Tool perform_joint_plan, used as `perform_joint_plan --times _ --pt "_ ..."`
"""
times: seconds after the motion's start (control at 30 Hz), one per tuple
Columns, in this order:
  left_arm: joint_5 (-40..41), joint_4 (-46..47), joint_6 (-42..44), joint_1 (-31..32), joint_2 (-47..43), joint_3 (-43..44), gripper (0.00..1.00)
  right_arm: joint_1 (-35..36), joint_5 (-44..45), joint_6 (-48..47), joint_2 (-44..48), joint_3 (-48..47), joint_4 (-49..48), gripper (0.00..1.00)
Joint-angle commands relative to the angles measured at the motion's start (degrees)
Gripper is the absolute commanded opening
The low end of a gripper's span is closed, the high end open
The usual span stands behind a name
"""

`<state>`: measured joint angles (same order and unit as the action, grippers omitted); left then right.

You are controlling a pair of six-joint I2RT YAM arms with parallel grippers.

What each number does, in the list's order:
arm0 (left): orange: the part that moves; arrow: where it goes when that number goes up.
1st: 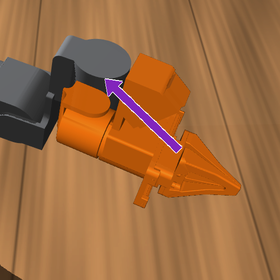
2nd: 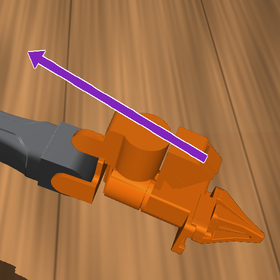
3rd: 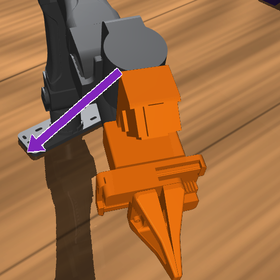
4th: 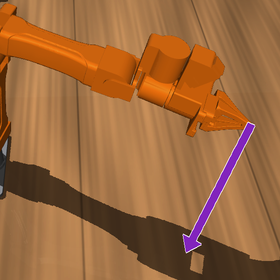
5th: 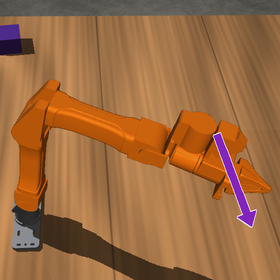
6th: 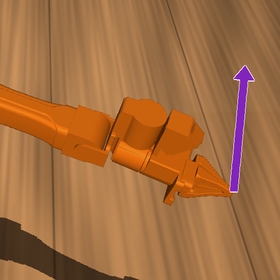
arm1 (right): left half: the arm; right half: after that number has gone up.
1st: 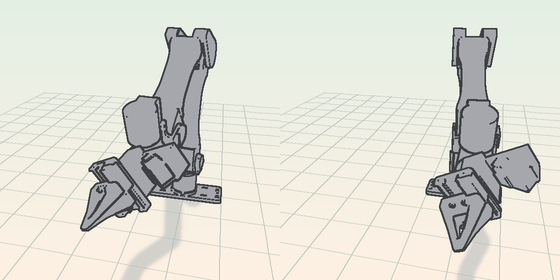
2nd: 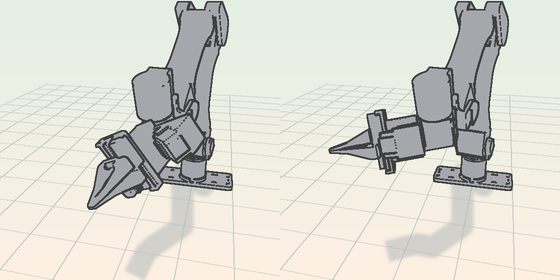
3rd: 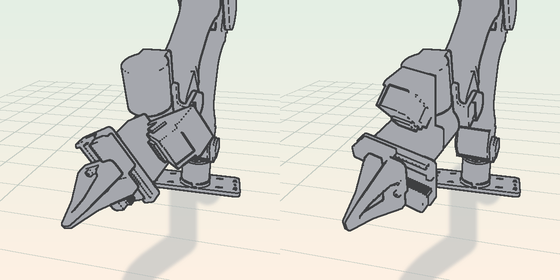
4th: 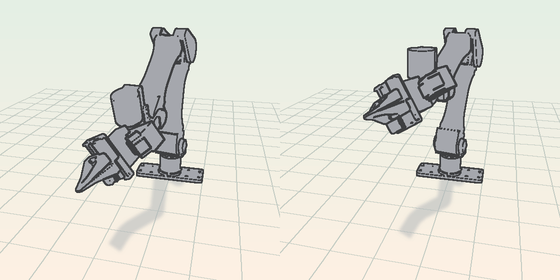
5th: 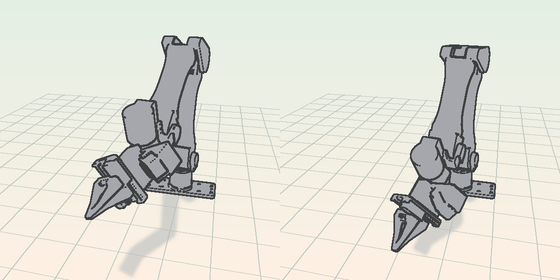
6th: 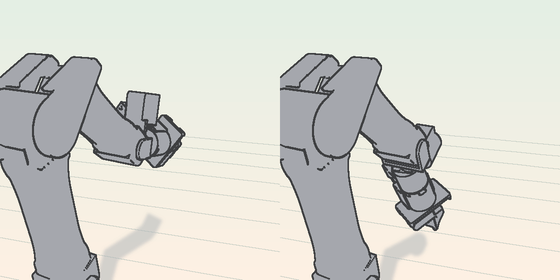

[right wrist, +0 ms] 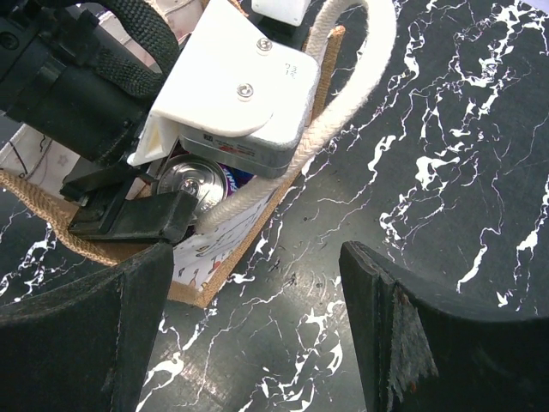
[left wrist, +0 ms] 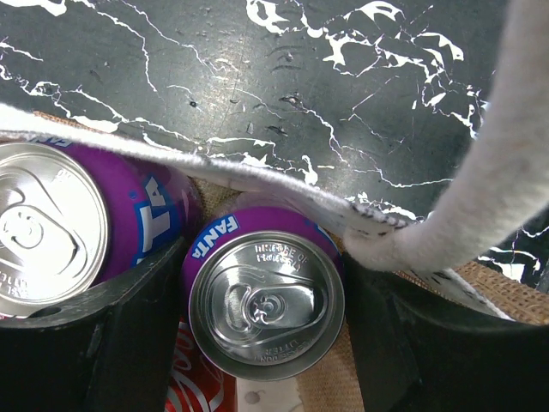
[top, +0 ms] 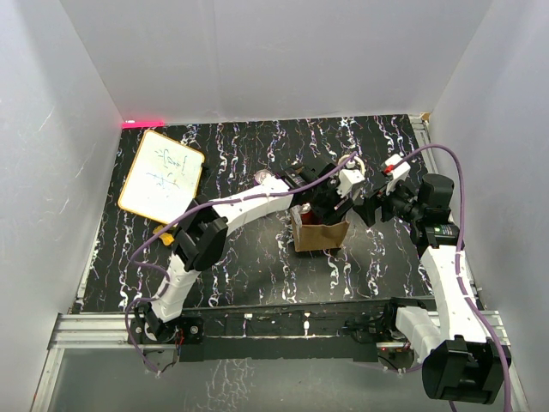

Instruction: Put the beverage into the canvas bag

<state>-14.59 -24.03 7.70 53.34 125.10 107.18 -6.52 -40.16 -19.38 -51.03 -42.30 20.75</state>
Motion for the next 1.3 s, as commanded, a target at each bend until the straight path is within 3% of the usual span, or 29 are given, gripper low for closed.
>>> perform_joint_plan --times 0.0,0.53,1.0,1.13,1.27 --pt "-1.1 -1.7 1.0 0.5 1.1 1.2 0.43 0.0 -0.7 0.1 0.9 -0.4 -3.9 0.82" --pt "1.7 -5.4 2.7 0.5 1.2 7.4 0.72 0.0 -0.8 0.0 1.2 -0.4 -3.9 0.82" --pt "0.8 -8.0 3.7 0.5 -1.3 10.2 0.84 0.0 -0.7 0.1 1.2 -0.3 -3.9 0.82" --pt "0.0 -9.3 5.1 0.4 -2.6 11.4 0.94 0.1 -0.7 0.1 1.1 -0.4 -4.0 0.82" --pt "-0.3 -10.2 6.8 0.4 -3.9 12.1 0.95 0.0 -0.6 0.0 1.1 -0.3 -3.9 0.82"
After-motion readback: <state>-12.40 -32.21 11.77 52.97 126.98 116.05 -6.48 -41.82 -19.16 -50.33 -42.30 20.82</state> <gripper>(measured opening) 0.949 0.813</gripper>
